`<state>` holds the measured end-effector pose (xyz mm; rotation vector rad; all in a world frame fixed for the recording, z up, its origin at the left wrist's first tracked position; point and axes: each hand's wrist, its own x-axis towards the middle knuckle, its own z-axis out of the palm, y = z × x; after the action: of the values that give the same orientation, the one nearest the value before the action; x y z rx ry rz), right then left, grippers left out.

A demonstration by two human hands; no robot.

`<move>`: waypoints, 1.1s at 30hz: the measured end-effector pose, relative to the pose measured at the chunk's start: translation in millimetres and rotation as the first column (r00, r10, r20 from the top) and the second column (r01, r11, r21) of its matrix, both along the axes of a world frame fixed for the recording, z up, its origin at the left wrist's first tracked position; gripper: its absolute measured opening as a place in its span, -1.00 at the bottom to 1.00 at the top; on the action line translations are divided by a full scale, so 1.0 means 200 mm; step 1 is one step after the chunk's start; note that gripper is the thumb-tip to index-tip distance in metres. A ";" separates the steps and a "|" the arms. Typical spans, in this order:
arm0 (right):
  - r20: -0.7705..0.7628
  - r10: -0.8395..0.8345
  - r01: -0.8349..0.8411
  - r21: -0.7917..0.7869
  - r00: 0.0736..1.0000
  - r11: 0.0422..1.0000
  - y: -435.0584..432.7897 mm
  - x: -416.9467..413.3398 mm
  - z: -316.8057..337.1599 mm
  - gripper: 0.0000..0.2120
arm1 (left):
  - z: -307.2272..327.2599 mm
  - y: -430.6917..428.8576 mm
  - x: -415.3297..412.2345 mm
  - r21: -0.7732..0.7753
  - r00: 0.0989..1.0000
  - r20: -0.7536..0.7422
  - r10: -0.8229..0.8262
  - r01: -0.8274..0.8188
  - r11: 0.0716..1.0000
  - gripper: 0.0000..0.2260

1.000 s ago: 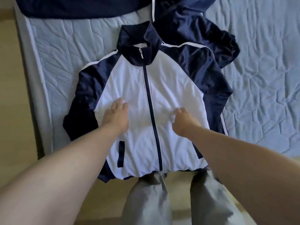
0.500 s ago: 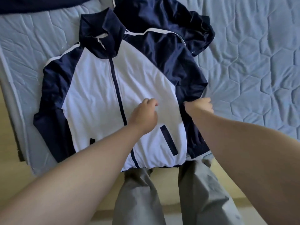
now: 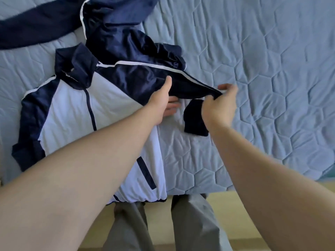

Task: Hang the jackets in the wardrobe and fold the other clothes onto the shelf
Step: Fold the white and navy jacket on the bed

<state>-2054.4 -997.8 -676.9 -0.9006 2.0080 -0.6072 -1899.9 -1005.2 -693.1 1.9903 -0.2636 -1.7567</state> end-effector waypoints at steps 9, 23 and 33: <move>0.367 0.538 -0.544 -0.097 0.759 0.833 0.31 0.26 0.32 -0.49 | 0.08 -0.20 0.08 0.219 0.938 0.017 -0.346 0.334 0.917 -0.24; 0.586 0.259 -0.512 0.317 0.768 0.799 1.02 0.83 0.16 -0.67 | 0.00 0.18 0.66 0.050 0.990 0.098 0.105 -0.111 0.993 -0.74; 0.360 0.816 -0.762 0.632 0.452 0.144 1.25 1.03 0.02 -0.44 | -0.17 0.74 1.01 0.288 0.884 0.433 -0.179 0.053 0.956 -0.87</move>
<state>-1847.5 -748.4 -673.6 -1.2591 1.2437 0.8561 -1697.8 -857.2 -726.5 2.6301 -0.3148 -1.4256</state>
